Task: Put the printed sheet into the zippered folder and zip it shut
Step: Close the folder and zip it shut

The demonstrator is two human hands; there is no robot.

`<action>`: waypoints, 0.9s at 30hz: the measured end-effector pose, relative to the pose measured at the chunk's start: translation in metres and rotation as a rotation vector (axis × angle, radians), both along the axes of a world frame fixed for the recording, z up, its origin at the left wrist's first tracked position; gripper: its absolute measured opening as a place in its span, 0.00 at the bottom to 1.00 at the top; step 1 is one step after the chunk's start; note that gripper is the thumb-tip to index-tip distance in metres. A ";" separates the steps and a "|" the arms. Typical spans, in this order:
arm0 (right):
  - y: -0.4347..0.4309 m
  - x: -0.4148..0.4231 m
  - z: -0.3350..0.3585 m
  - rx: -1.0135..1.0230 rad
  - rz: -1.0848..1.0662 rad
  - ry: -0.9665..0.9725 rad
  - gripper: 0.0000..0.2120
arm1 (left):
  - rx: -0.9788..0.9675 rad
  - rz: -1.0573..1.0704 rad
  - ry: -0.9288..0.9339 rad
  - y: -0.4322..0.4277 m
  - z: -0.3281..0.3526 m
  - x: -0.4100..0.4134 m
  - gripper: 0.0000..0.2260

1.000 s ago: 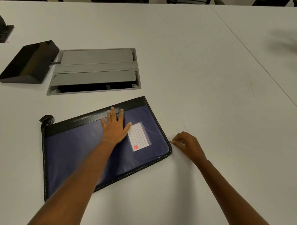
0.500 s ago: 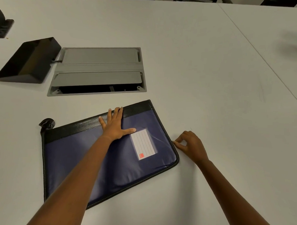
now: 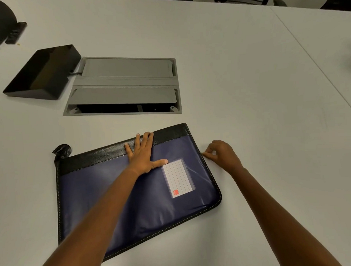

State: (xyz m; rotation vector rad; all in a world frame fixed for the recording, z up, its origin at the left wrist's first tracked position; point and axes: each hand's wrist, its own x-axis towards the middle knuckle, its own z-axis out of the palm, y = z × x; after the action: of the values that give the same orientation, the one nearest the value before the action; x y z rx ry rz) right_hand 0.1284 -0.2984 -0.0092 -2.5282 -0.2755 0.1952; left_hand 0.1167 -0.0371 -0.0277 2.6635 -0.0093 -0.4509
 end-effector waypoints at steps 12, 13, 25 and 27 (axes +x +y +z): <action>0.047 0.072 0.013 0.000 -0.027 0.038 0.07 | 0.022 -0.010 -0.006 0.000 0.000 -0.002 0.47; 0.049 0.077 0.013 -0.009 -0.023 0.038 0.07 | 0.025 -0.010 -0.006 0.000 0.000 -0.002 0.47; 0.054 0.093 0.011 -0.027 -0.016 0.060 0.07 | 0.030 -0.037 0.014 0.000 0.000 -0.002 0.46; 0.057 0.088 0.009 0.014 -0.085 0.053 0.07 | 0.024 -0.037 0.016 0.000 0.001 -0.002 0.46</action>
State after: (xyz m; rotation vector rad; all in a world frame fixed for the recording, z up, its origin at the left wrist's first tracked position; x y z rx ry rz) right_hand 0.2167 -0.2415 0.0001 -2.5109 -0.1485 0.2253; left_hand 0.1143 -0.0370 -0.0270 2.6869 -0.0481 -0.4869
